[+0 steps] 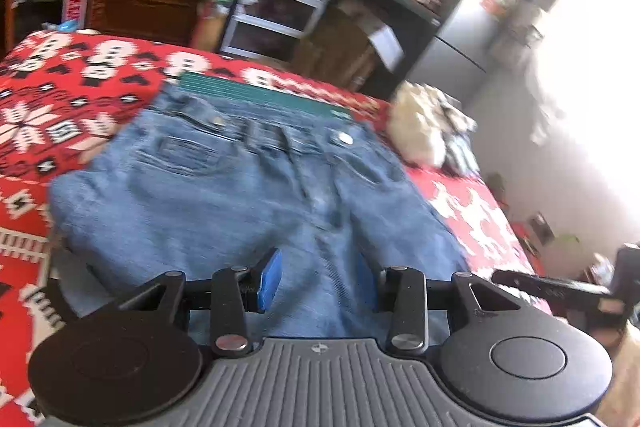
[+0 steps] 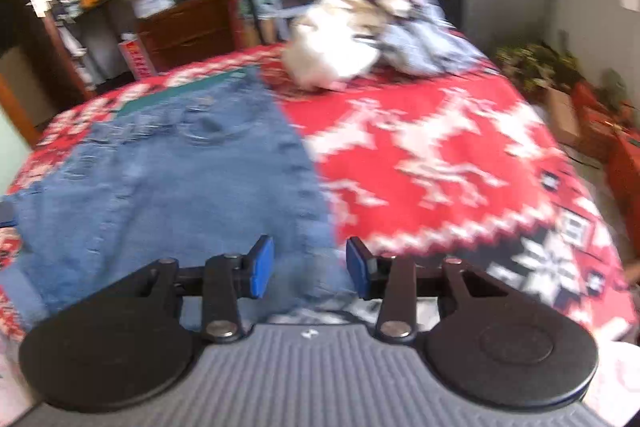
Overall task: Fold clothes
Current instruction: 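Open both tools and release the shorts flat on the mat, then grasp the leg hems of the denim shorts with both tools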
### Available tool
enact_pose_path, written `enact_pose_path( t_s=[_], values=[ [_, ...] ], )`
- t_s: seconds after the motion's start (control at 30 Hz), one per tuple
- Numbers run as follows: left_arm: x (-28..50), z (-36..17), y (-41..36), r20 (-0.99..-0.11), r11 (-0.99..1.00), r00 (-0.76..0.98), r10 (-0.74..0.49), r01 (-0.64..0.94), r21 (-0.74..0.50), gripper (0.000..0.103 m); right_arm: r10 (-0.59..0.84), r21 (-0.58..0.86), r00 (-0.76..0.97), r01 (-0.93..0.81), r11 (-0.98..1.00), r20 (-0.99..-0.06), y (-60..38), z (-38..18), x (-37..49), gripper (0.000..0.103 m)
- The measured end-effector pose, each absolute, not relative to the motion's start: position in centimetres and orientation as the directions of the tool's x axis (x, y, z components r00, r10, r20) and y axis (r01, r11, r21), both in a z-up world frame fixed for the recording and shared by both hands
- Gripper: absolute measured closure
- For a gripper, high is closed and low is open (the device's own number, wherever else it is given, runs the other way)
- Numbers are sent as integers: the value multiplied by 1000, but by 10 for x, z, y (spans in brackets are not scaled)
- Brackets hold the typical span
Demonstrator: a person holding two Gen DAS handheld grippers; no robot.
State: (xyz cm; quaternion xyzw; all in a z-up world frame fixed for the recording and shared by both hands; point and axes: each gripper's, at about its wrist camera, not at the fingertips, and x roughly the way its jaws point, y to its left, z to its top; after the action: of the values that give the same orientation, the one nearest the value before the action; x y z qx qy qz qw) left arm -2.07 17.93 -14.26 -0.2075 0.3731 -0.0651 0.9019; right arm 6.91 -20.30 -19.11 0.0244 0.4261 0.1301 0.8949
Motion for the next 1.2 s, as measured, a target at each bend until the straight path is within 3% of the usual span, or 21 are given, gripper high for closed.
enact_pose_path(
  t_s=[0.37,0.67,0.83,0.97,1.13,1.2],
  values=[
    [-10,-160,114,-709,924,615,-346,94,-369,63,306,189,547,-261,947,-779,-205,-213,81,60],
    [-9,-171,108,-744,938,587,-319,82,-337,64,291,121,548,-324,938,-785,-180,-215,82,93],
    [-12,-162,116,-729,937,608,-315,79,-339,64,243,99,636,-254,962,-733,-201,-189,79,94],
    [-16,-156,126,-715,934,625,-313,64,-353,64,205,77,615,-229,970,-761,-208,-191,94,93],
    [-25,-145,154,-685,918,663,-300,5,-397,64,137,-6,597,-231,973,-790,-194,-200,92,91],
    [-32,-139,170,-675,916,684,-276,-26,-401,64,125,-35,627,-236,971,-769,-190,-191,83,84]
  ],
)
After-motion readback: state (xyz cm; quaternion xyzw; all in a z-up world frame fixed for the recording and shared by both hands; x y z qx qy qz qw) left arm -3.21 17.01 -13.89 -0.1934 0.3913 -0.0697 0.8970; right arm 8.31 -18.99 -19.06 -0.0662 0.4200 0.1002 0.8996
